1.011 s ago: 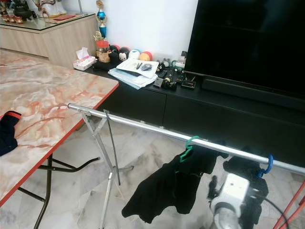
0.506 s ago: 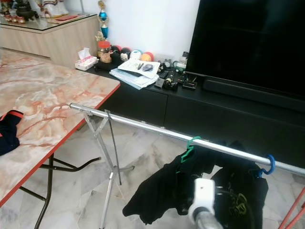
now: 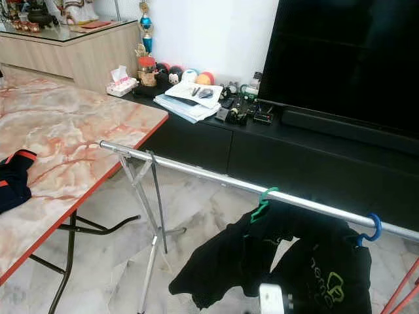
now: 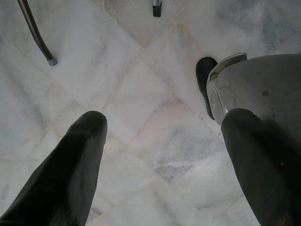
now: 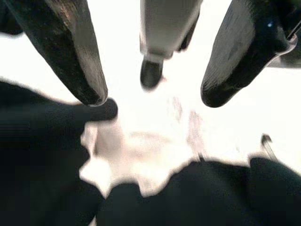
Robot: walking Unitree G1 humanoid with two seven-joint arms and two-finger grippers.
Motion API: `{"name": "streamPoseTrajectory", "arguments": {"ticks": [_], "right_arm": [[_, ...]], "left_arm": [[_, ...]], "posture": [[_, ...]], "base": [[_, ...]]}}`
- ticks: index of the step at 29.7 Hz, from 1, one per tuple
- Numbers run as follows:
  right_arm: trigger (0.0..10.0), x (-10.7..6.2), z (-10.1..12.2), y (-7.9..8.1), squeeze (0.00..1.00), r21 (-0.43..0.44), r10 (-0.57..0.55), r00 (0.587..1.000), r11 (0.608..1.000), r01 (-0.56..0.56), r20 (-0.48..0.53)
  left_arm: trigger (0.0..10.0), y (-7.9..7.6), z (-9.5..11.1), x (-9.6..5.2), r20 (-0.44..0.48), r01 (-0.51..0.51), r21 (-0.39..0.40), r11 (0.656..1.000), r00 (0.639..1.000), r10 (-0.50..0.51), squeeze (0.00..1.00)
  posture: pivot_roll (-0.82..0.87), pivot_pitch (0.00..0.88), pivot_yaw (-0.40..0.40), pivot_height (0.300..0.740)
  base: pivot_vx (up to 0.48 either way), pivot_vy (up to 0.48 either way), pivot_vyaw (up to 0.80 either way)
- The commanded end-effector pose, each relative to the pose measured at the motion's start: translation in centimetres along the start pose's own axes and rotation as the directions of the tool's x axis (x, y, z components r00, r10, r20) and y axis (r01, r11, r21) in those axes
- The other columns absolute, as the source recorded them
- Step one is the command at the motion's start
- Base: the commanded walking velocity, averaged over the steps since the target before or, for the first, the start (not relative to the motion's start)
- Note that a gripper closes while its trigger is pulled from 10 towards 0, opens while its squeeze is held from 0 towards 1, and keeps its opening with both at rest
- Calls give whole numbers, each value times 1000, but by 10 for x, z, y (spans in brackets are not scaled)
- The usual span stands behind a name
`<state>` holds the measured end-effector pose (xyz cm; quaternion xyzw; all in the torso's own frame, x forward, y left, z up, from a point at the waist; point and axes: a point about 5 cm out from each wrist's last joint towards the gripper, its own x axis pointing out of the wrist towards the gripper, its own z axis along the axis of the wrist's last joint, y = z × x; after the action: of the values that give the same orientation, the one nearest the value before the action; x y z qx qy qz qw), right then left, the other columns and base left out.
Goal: Hang hanger
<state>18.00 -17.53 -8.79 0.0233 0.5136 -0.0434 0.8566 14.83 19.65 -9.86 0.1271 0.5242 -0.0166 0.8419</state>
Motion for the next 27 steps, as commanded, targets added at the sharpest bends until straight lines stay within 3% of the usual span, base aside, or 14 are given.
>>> {"name": "streamPoseTrajectory", "arguments": {"ticks": [1, 3, 4, 5, 7, 17, 27], "right_arm": [[10000, 0, 6, 2, 0, 29, 6, 999, 1000, -7, 37], [10000, 0, 7, 13, 0, 15, 65, 995, 998, -67, 71], [10000, 0, 7, 13, 0, 15, 65, 995, 998, -67, 71], [10000, 0, 1, 12, 0, 5, 68, 996, 998, -68, 60], [10000, 0, -2, 9, 0, 12, 54, 997, 998, -54, 49], [10000, 0, -3, -1, 0, 33, 37, 998, 999, -39, 59], [10000, 0, 1, 9, 0, 43, 59, 996, 997, -62, 72]], "left_arm": [[10000, -13, -3, -1, -3, 49, -12, 999, 999, -49, 0], [10000, 1, -11, -2, -9, 33, -17, 999, 999, -33, 0], [10000, 1, -11, -2, -9, 33, -17, 999, 999, -33, 0], [10000, 19, -33, -7, -39, 16, -16, 1000, 999, -17, 0], [10000, 24, -40, -8, -47, 12, -17, 1000, 999, -13, 0], [10000, 28, -46, -10, -52, 12, -23, 1000, 999, -13, 0], [10000, 31, -45, -10, -54, -1, -30, 1000, 999, -1, 0]], "posture": [[230, 0, -49, 740], [223, 0, -44, 740], [223, 0, -44, 740], [224, 0, -44, 740], [226, 0, -45, 740], [226, 0, -47, 740], [270, 0, -42, 740]], "base": [[0, 0, 0], [0, 0, 0], [0, 0, 0], [0, 0, 0], [0, 0, 0], [0, 0, 0], [0, 0, 0]]}}
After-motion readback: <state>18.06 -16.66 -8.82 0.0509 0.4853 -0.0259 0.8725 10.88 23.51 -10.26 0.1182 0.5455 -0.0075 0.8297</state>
